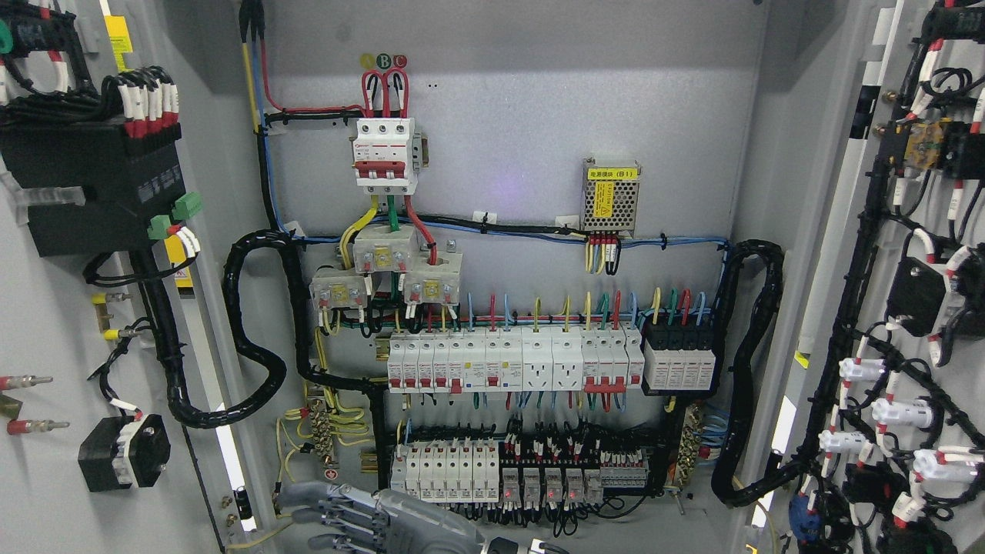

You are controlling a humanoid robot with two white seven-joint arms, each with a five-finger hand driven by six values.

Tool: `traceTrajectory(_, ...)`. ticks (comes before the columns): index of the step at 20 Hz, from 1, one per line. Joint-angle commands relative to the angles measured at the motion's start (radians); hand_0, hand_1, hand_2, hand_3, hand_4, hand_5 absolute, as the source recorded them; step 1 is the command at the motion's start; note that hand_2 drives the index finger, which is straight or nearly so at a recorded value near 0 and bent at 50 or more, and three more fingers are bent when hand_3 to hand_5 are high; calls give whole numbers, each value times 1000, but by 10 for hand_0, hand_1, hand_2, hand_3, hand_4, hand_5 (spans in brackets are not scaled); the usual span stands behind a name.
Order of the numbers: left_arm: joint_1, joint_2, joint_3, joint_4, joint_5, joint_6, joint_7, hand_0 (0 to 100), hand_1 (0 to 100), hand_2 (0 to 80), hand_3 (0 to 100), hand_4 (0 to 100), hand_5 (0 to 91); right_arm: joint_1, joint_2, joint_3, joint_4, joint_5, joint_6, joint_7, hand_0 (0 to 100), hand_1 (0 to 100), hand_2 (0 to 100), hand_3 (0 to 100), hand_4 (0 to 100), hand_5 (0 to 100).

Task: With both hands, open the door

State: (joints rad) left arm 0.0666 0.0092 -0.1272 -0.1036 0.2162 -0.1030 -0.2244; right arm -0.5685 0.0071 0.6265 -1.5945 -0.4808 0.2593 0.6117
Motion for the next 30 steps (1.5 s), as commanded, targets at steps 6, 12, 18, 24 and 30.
traceTrajectory(6,-2,28,1,1,0,0,0,120,556,0,0,0,0,6,117,153,-15,-2,37,-3,0,500,40,0,0,0)
traceTrajectory(12,-2,23,1,1,0,0,0,120,556,0,0,0,0,-11,139,154,-10,-2,90,-66,0,500,40,0,0,0)
traceTrajectory(18,-2,23,1,1,2,0,-1,120,556,0,0,0,0,-17,139,183,-16,-1,90,-67,0,500,40,0,0,0)
traceTrajectory(24,-1,21,1,2,2,0,0,120,556,0,0,0,0,-24,139,228,-13,-1,90,-69,0,500,40,0,0,0)
traceTrajectory(30,-1,20,1,2,2,0,-1,120,556,0,0,0,0,-24,139,229,-13,1,90,-69,0,500,40,0,0,0)
